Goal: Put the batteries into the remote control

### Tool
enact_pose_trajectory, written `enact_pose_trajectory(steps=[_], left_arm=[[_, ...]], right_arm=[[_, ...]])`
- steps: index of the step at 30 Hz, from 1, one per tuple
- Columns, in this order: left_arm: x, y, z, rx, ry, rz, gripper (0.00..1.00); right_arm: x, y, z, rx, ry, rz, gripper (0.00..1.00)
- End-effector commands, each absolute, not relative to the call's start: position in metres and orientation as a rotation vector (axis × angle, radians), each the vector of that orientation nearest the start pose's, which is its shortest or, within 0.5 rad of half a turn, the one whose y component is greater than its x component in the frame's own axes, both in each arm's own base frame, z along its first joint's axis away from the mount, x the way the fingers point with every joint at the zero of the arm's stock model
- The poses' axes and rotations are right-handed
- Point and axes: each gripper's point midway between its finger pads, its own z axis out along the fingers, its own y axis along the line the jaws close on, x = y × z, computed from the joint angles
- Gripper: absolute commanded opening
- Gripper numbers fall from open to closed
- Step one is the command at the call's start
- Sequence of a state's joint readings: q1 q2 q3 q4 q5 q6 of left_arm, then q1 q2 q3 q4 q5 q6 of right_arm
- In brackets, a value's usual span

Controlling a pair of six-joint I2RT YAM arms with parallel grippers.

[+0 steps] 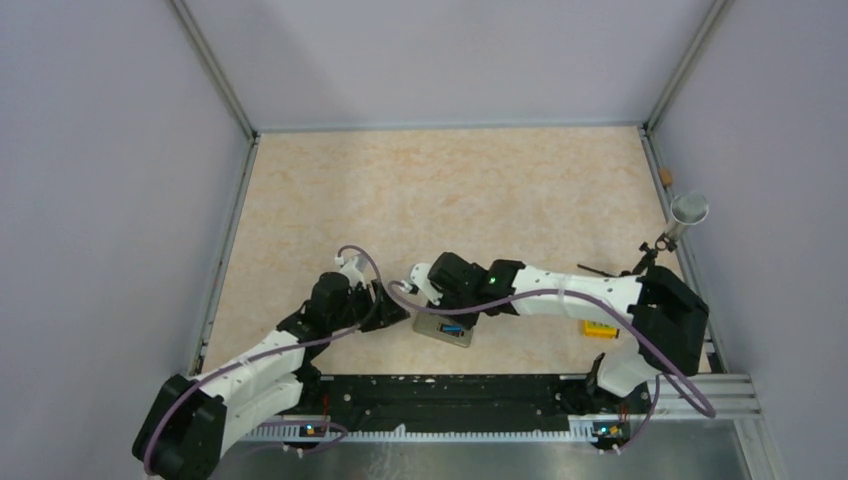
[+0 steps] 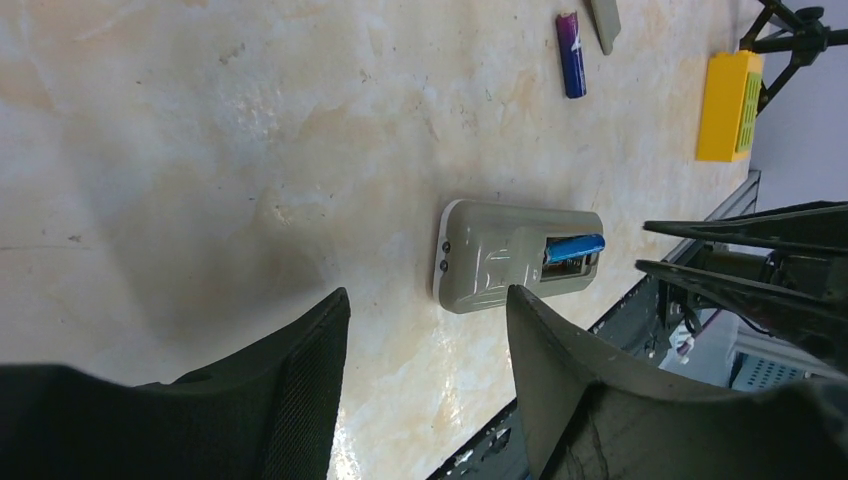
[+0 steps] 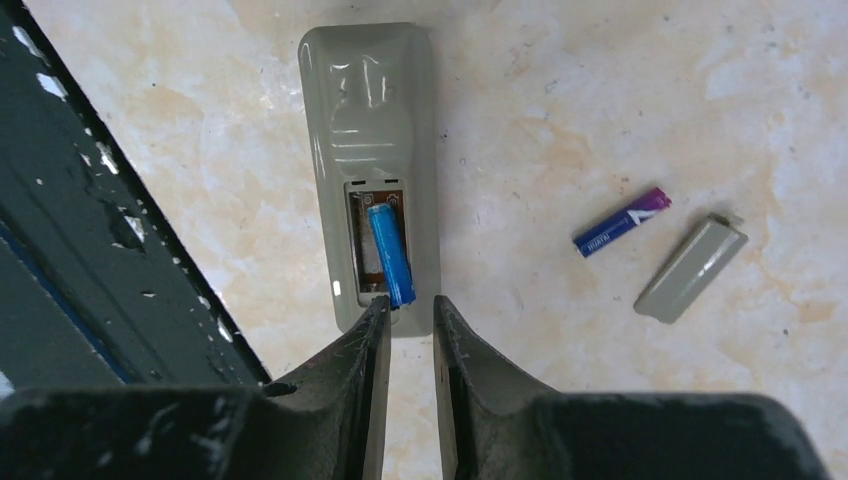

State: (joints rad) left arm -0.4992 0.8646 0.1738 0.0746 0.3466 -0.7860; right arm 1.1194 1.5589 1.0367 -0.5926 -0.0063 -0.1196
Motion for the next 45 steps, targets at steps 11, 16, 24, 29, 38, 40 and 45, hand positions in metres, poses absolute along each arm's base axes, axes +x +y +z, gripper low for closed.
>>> enact_pose_trajectory(steps=[11, 16, 24, 29, 38, 40, 45], left_arm=[[0.186, -0.220, 0.065, -0.012, 2.311, -1.172, 0.58], [0.183, -0.226, 0.057, -0.013, 2.338, -1.183, 0.55], [0.180, -0.237, 0.051, 0.019, 2.372, -1.199, 0.50], [0.179, -0.241, 0.049, 0.027, 2.379, -1.205, 0.49], [0.174, -0.246, 0.045, 0.037, 2.398, -1.210, 0.47], [0.174, -0.246, 0.044, 0.036, 2.398, -1.209, 0.46], [0.173, -0.248, 0.043, 0.034, 2.401, -1.208, 0.47]], right_arm=[[0.149, 0.302, 0.098, -1.104, 2.213, 0.488, 0.25], [0.160, 0.302, 0.090, -0.955, 2.269, 0.448, 0.24], [0.175, 0.303, 0.076, -0.859, 2.318, 0.361, 0.04], [0.175, 0.301, 0.064, -0.870, 2.350, 0.333, 0.00], [0.168, 0.305, 0.055, -0.933, 2.363, 0.365, 0.00], [0.165, 0.305, 0.053, -0.954, 2.370, 0.371, 0.00], [0.159, 0.306, 0.054, -1.000, 2.362, 0.408, 0.00]])
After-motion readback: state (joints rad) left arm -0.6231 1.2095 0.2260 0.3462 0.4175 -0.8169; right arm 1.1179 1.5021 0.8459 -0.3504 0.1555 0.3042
